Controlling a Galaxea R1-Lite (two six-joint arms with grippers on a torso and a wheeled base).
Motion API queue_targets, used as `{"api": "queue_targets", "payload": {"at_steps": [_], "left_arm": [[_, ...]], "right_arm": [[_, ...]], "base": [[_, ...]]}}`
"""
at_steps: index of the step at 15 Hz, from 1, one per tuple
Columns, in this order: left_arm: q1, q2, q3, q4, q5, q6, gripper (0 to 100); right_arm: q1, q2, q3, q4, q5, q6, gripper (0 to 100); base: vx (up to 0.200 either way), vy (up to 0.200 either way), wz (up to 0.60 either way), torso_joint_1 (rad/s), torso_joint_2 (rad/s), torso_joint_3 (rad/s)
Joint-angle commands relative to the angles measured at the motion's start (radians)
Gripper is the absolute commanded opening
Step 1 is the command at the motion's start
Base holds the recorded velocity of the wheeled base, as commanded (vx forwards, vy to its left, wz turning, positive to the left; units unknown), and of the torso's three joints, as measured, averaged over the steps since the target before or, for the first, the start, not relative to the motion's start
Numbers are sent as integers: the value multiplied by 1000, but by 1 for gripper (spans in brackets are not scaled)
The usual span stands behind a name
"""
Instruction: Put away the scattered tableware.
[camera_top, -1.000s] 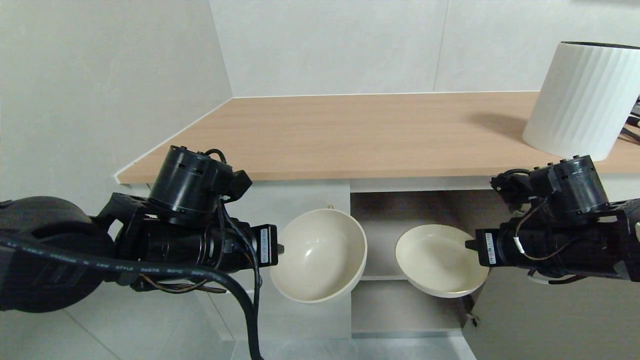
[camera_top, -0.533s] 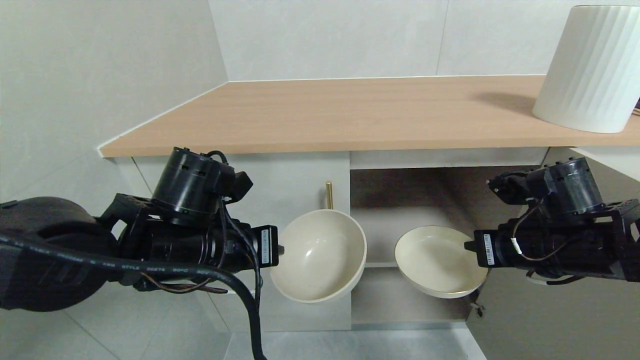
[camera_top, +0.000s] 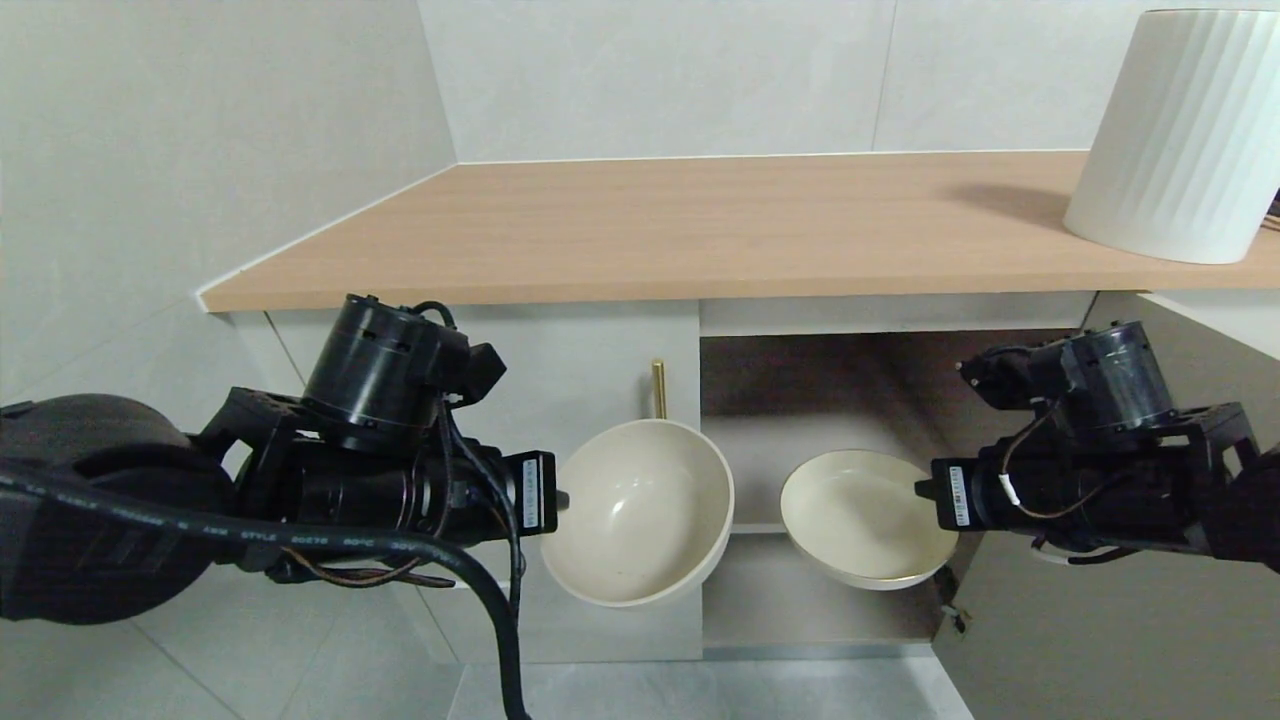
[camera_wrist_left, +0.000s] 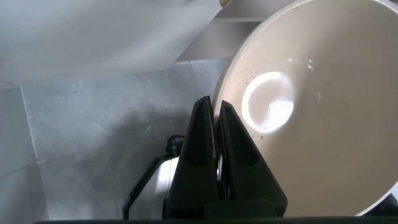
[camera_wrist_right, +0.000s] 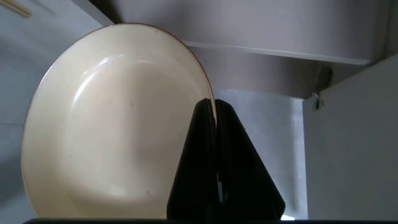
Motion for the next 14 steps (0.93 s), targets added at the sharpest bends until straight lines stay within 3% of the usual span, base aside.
{"api": "queue_targets", "payload": {"at_steps": [1, 7, 10, 14], "left_arm": [[-2, 2, -1, 0, 0, 0, 0], [-3, 2, 1, 2, 0, 0, 0], [-3, 3, 1, 2, 0, 0, 0], [-12, 25, 2, 5, 0, 0, 0]], "right_arm": [[0, 118, -1, -37, 0, 1, 0], [-40, 425, -5, -353, -6, 49, 0], [-66, 567, -33, -508, -66, 70, 0], [-93, 652, -102, -532, -120, 107, 0]], "base": [[0, 0, 0, 0, 0, 0], [0, 0, 0, 0, 0, 0], [0, 0, 0, 0, 0, 0], [0, 0, 0, 0, 0, 0]]}}
